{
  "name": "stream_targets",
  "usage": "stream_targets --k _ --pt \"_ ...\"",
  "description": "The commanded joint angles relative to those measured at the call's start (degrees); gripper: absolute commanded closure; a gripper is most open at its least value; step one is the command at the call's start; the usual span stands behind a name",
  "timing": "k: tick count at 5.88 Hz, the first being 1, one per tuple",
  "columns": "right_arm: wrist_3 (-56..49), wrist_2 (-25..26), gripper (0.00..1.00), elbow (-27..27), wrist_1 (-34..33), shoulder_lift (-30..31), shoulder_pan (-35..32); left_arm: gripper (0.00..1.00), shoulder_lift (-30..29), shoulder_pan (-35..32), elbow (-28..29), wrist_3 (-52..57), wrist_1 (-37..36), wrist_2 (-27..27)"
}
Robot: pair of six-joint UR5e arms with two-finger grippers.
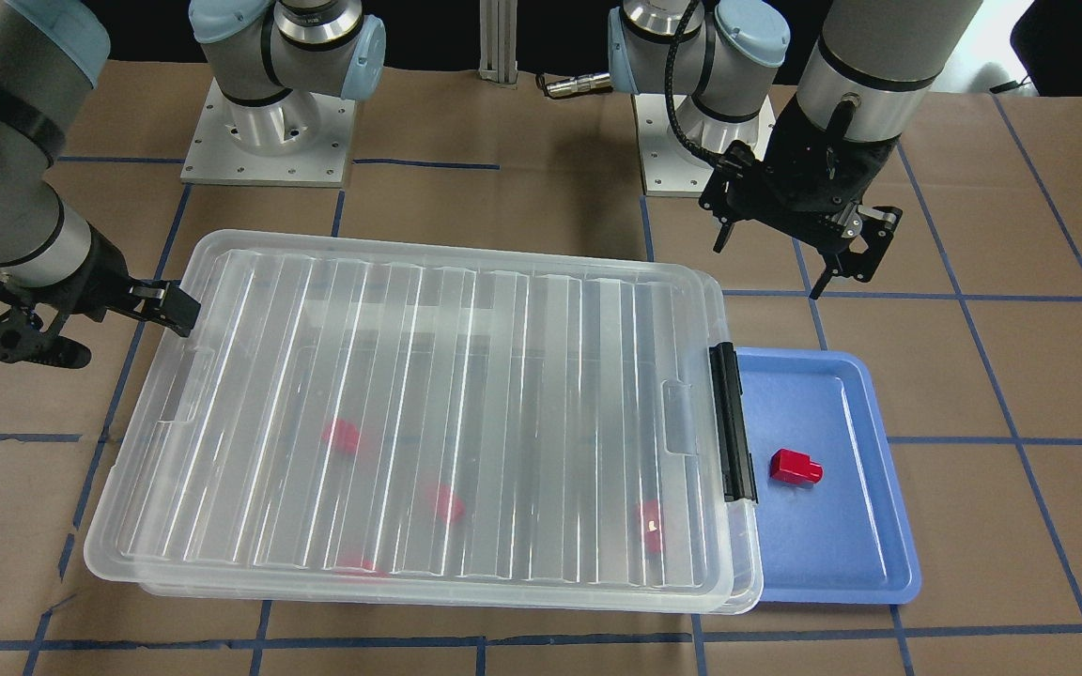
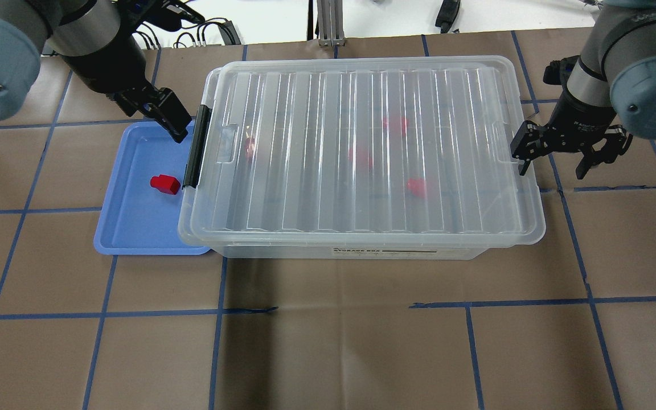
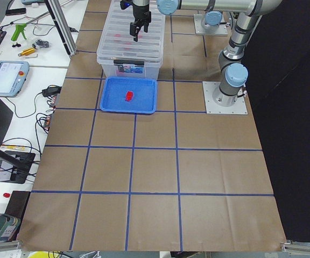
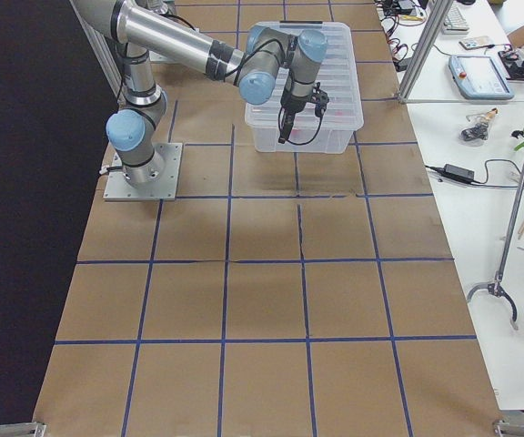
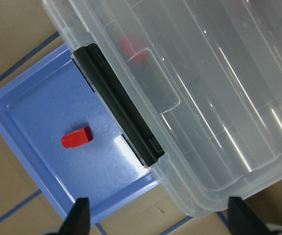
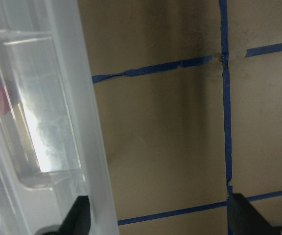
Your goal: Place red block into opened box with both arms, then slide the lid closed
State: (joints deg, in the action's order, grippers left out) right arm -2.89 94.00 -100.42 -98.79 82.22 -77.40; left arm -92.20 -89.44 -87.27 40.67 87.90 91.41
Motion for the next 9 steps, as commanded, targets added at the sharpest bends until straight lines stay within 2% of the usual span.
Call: stream_targets --k 1,4,6,7,9 --pt "-5.23 0.13 0.00 0.05 -4.36 -1.53 0.75 0.02 0.09 4.15 -0.18 25.55 -0.10 -0.18" --pt "-14.13 1.79 0.00 0.14 -5.36 -1.72 5.48 0.02 -0.52 9.18 -0.80 59.78 -0.01 0.08" --pt "-16.97 2.59 0.00 0.31 -5.36 -1.63 7.60 0.02 -1.40 12.17 -1.94 65.91 0.16 0.00" --pt "-17.06 5.20 0.00 0.40 -5.36 -1.63 7.61 0.02 -2.71 12.62 -2.81 67.33 -0.01 -0.18" --pt "-19.50 6.72 0.00 0.49 -5.45 -1.63 10.57 0.02 -8.40 13.15 -5.00 71.71 -5.77 -0.36"
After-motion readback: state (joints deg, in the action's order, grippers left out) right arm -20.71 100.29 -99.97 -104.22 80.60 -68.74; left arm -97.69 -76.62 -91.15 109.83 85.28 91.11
